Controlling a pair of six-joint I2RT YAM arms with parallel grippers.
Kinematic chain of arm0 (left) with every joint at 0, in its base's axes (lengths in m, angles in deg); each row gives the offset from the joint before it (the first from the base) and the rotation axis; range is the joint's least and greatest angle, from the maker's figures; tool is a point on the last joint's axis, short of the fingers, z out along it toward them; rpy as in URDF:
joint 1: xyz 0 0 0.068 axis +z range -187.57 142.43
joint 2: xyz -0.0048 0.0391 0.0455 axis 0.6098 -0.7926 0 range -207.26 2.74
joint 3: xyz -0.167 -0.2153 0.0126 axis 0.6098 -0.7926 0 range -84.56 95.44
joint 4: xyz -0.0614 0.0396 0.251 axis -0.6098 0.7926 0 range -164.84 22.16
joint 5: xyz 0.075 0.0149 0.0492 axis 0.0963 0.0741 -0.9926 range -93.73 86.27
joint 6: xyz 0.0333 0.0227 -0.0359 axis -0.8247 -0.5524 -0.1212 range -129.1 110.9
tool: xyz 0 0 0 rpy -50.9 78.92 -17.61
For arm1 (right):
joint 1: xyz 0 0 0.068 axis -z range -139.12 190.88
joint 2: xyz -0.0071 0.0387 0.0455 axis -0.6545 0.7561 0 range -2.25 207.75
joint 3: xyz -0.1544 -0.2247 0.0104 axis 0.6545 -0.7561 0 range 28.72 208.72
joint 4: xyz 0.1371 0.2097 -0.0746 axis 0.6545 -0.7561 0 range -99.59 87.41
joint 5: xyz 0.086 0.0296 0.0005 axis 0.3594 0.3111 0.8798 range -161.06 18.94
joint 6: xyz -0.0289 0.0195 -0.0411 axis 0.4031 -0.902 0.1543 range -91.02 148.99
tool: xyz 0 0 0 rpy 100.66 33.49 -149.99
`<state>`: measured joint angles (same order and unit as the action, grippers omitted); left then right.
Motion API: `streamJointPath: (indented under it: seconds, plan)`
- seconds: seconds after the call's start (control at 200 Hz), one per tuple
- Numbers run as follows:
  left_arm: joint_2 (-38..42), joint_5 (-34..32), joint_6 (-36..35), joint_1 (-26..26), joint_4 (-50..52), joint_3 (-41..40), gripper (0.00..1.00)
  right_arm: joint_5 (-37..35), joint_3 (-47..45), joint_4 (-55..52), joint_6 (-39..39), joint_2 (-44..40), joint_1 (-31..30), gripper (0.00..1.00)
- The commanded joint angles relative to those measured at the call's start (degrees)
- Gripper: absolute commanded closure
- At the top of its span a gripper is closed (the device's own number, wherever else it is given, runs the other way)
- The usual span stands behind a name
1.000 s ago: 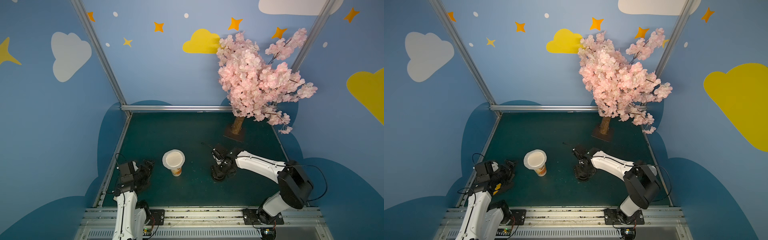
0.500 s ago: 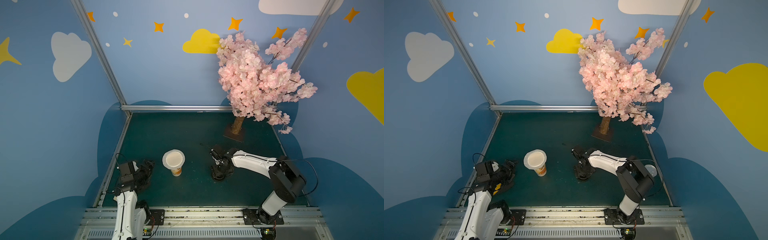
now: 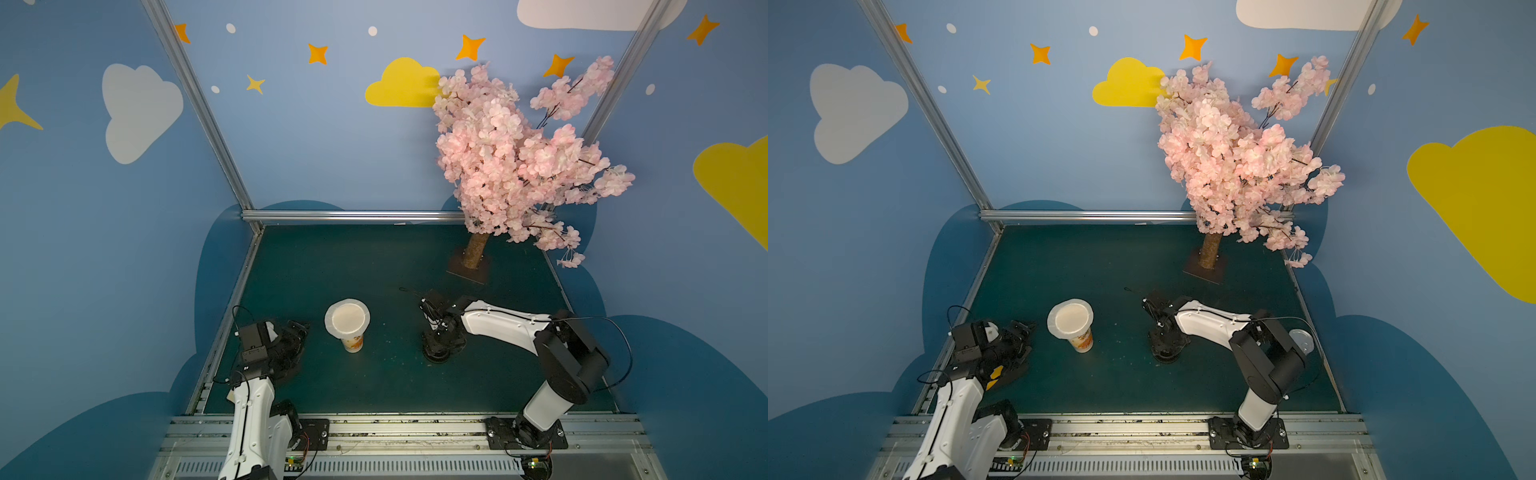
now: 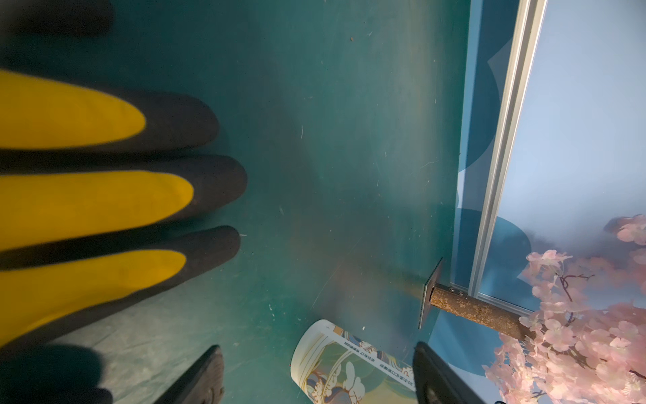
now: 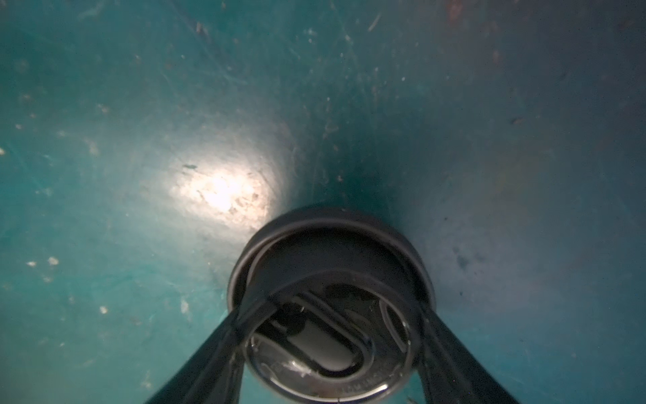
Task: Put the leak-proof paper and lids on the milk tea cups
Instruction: Pick up the cup lid from the center of the board.
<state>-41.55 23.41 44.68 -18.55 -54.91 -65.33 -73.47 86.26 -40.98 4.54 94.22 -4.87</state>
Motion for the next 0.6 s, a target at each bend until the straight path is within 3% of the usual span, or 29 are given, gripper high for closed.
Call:
streamJointPath:
  seconds: [0.0,0.25,0.461,0.596]
  plan:
    - [-2.52,1.82,-1.6,0.05,-2.82,-1.02,0.19,-0.48,0.29,-1.65,0.39,-1.82,0.41,0.33]
    - [-13.11,0.69,-2.0,-6.46,-9.8,1.13,0.26,0.13,3.41,-6.65,3.16,-9.32,2.64,0.33]
    - [-23.95,2.75,-2.02,-10.55,-16.49,3.9,0.54,1.27,5.47,-8.69,4.67,-13.6,4.36,0.33]
    - [-26.27,2.12,-1.45,-13.99,-17.8,3.96,0.64,2.45,6.72,-9.93,5.25,-14.25,4.62,0.33]
